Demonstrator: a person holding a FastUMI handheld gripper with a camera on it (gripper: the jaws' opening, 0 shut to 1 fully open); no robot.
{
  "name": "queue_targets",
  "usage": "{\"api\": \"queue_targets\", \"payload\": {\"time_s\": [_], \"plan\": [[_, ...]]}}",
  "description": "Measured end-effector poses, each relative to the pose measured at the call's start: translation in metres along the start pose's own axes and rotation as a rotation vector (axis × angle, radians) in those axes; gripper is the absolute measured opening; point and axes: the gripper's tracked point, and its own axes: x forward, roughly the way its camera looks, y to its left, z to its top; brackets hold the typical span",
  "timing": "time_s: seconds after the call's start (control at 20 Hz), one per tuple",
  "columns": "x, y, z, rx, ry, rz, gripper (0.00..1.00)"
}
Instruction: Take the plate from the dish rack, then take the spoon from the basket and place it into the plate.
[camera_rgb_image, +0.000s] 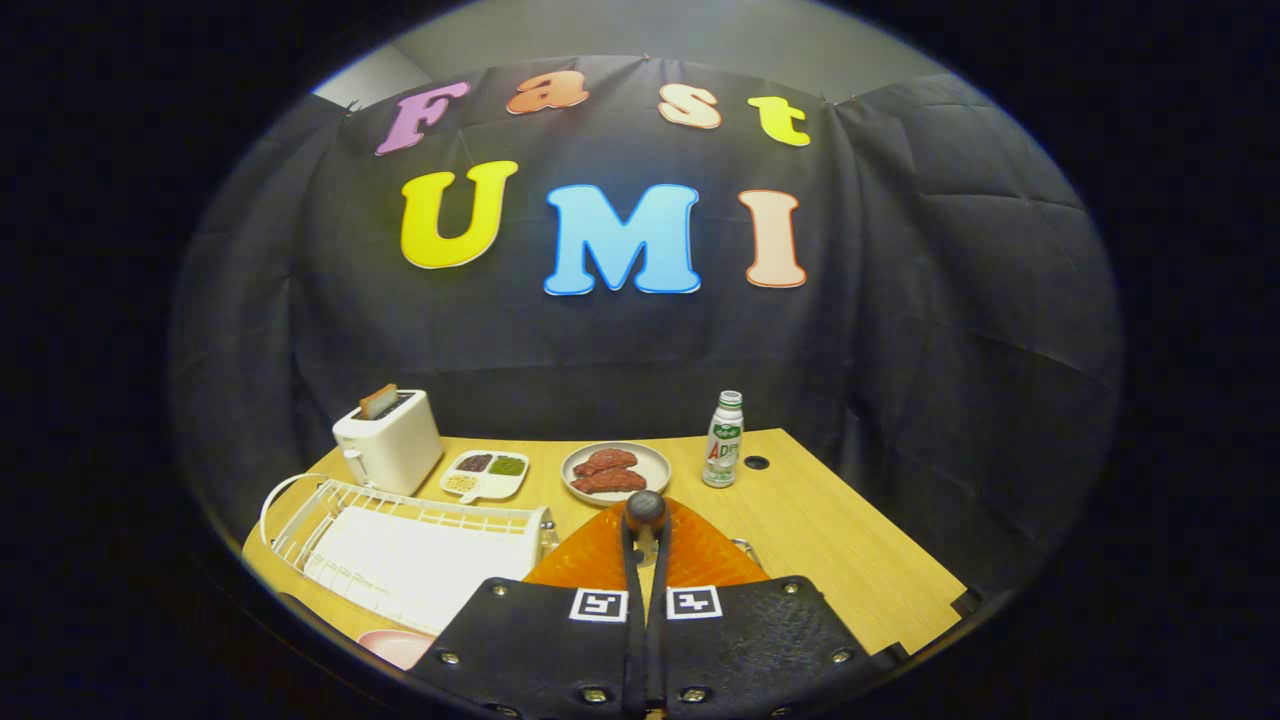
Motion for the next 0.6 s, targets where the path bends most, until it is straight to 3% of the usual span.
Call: {"api": "queue_targets", "payload": {"time_s": [0.6], "plan": [[-0.089,0.156,-0.063,-0.081,0.119,0.347,0.00]]}}
